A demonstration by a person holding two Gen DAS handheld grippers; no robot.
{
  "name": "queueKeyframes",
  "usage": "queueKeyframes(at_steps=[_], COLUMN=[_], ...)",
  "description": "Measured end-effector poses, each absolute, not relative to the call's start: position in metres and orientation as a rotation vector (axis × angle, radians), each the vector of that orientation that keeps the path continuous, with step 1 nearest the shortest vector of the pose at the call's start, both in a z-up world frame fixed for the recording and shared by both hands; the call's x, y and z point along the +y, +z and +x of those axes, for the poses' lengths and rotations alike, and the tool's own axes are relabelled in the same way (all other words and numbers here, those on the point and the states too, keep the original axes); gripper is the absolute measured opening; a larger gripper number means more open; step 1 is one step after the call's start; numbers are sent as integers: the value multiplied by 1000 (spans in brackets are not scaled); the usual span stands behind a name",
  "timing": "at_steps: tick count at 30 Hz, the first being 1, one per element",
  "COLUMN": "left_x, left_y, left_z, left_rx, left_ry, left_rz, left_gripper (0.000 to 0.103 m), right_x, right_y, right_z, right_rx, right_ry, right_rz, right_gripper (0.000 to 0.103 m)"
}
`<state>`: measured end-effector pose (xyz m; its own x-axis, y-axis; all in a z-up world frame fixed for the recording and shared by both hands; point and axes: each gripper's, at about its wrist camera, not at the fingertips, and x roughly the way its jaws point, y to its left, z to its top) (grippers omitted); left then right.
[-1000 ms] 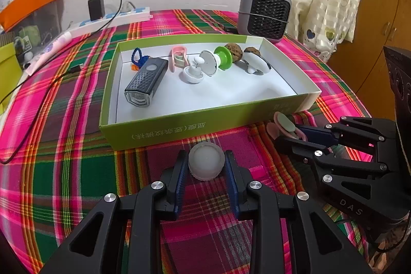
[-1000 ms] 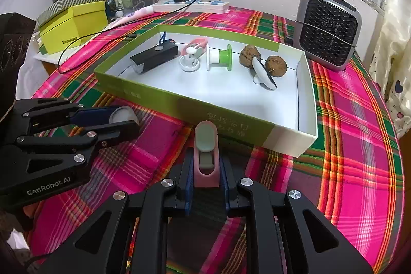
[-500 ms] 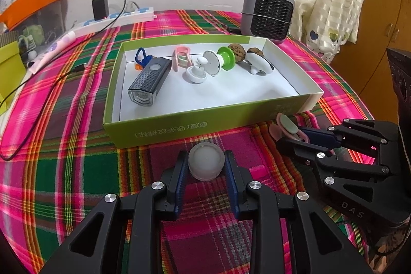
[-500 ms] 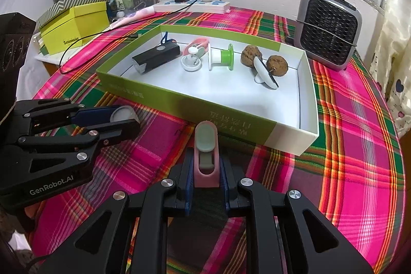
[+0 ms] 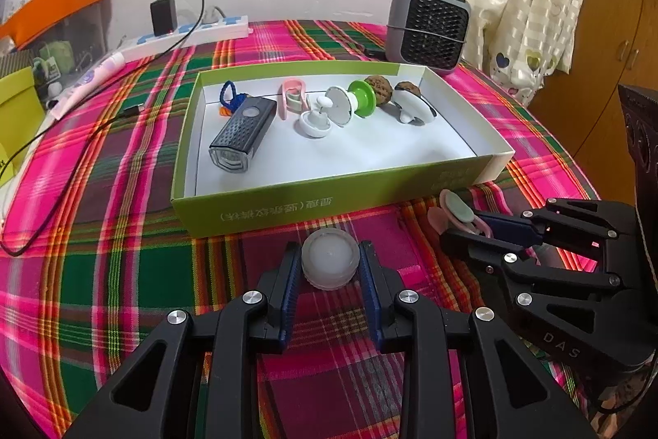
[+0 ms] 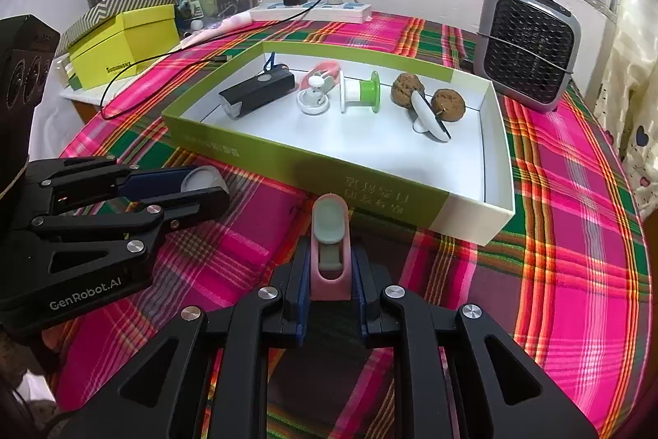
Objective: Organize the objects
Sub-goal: 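Carry the white cup and the pink clip over the tray with both tools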
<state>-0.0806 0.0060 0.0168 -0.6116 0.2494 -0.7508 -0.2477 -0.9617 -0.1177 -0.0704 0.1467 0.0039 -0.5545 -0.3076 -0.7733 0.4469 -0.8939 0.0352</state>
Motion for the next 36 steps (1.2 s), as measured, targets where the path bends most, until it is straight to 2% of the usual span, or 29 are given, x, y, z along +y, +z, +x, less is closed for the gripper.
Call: queueKeyframes(at_steps=[15, 36], left_x=[8, 7], left_y=[25, 48], left_z=[-72, -74], left_rx=[30, -18], left_ry=[2626, 2611], left_rz=[-1170, -1120], left_gripper=[26, 26], right_x=[144, 151], right_y=[8, 30], right_z=[-62, -61], right_rx=[215, 178], right_ry=[-2427, -2459], right_rz=[1150, 1090], right_gripper=[18, 18])
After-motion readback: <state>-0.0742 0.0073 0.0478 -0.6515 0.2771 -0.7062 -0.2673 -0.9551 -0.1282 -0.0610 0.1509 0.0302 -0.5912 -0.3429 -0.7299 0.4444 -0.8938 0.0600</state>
